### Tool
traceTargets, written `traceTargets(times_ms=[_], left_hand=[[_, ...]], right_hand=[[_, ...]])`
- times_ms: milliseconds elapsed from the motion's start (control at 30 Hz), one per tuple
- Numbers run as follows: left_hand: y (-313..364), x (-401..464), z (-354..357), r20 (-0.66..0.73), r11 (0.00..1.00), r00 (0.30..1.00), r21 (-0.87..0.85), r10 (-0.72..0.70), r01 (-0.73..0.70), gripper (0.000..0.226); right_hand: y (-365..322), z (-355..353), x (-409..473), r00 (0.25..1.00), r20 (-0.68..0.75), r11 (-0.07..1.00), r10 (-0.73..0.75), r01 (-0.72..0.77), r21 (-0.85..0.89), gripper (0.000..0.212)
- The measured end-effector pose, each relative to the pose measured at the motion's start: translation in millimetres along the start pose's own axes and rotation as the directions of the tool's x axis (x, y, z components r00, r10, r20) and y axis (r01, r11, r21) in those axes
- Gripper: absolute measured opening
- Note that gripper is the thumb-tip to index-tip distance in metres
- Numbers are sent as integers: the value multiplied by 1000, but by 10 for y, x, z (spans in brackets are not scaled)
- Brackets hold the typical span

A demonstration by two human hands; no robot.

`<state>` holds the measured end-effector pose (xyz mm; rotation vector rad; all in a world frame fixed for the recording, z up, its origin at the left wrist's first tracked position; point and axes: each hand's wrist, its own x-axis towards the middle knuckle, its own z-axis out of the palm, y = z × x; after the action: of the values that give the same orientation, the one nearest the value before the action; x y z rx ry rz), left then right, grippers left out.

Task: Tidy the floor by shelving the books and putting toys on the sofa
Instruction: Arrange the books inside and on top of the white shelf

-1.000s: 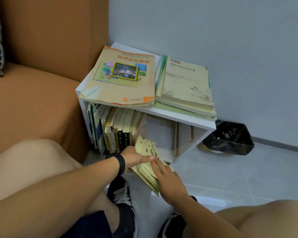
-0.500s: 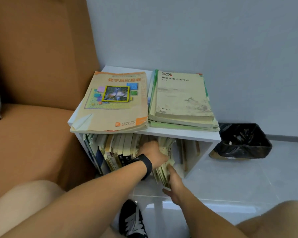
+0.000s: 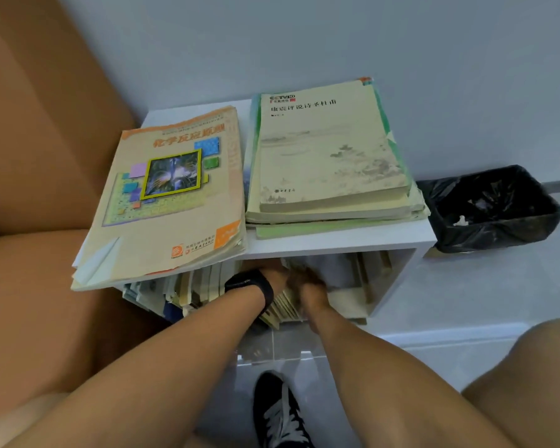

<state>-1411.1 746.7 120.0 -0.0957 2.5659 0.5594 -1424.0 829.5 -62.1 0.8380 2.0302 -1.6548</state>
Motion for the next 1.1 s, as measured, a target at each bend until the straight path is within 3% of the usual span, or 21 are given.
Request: traceTargets(times_ms=[133, 233, 300, 333, 433, 567, 767, 867, 1033, 1100], left_hand=[[-97, -81, 18, -149, 952, 975, 282, 165, -118, 24], [-132, -102, 23, -206, 880, 947, 458, 246, -128, 24], [-159, -110, -29, -259, 851, 910, 501, 323, -159, 19], [-182, -98, -41, -229, 830, 905, 521, 360, -198, 20], [-258, -92, -42, -43, 705, 907, 645, 419, -295, 27], [-230, -143, -111, 3, 659, 893, 674, 451, -335, 26], [-190, -226, -168, 14, 631, 867, 680, 498, -374, 33], [-221, -149, -112, -11, 636, 851, 670, 525, -383, 31], [-226, -175, -72, -22, 635, 813, 637, 582, -437, 29], [-281, -252, -106, 14, 563, 762, 665, 647, -490, 32]], right_hand=[[-214, 13, -242, 998, 61, 987, -6, -3, 158, 29], [-263, 52, -279, 983, 184, 989, 0, -27, 147, 33], [-259, 47, -327, 976, 219, 997, -17, 0, 80, 53], [-252, 19, -355, 968, 252, 998, -20, 5, 61, 56], [-256, -127, -437, 941, 337, 1000, -23, 23, 6, 24], [-222, -210, -257, 963, 266, 991, -38, 70, -112, 22], [-195, -314, -238, 989, 139, 998, 41, -35, -48, 15], [-233, -382, -232, 991, 125, 998, 48, -42, -49, 26], [-238, -386, -284, 993, 91, 993, -74, 82, -90, 23], [-146, -397, -329, 989, 85, 977, -121, 134, -168, 27]])
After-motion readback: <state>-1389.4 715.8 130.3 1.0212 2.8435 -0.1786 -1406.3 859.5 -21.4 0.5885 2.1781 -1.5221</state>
